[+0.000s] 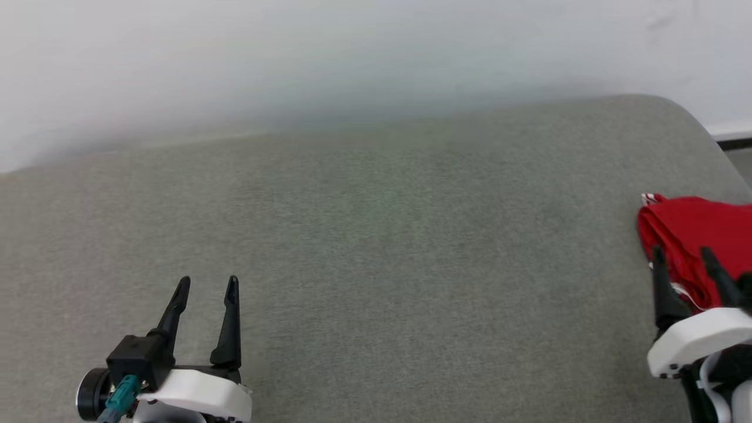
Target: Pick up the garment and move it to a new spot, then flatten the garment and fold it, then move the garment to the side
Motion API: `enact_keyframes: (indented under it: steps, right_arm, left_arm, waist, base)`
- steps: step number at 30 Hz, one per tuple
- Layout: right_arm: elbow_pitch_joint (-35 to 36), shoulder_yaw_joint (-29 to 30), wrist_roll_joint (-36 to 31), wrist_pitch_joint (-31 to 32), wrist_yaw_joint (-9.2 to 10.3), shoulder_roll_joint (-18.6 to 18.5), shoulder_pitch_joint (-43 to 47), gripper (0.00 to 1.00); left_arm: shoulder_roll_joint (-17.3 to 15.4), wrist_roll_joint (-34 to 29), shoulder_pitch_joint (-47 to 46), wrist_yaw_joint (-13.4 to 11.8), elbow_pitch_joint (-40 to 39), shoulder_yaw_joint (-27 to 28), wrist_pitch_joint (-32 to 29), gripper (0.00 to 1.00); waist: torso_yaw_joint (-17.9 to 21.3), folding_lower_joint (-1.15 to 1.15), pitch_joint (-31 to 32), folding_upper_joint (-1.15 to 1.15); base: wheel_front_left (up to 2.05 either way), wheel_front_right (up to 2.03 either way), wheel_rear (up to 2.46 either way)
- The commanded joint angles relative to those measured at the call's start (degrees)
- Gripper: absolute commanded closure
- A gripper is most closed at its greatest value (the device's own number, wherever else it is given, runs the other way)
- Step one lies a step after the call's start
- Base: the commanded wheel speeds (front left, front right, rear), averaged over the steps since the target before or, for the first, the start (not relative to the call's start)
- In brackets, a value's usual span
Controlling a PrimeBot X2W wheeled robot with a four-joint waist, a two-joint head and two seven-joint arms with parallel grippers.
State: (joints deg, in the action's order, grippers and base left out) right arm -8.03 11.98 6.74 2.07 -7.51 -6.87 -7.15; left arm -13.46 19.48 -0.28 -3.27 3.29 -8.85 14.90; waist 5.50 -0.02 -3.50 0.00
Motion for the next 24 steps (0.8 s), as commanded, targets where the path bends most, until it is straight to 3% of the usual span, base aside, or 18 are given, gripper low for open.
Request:
enact_keyframes:
  steps: [1,12,24]
  right_arm:
    - [0.9,-1.0,0.5,0.0,0.05,0.2,0.8,0.00]
    - [9.7,-9.7,1.1,-0.5,0.05,2.2,7.1,0.00]
    - [14.7,-11.7,0.7,1.2,0.05,3.6,12.7,0.00]
  left_arm:
    - [0.1,-0.2,0.5,-0.1,0.1,0.3,0.4,0.00]
    - [0.3,-1.8,3.7,0.1,0.2,3.1,0.3,0.00]
    - [0.9,-2.6,6.8,0.4,0.3,3.8,0.3,0.00]
  waist:
    - [-1.8,0.02,1.6,0.00]
    - [-4.4,0.02,4.3,0.00]
    - [-3.8,0.02,5.9,0.00]
  base:
    - [0.00,0.00,0.00]
    - [0.00,0.00,0.00]
    - [0.00,0.00,0.00]
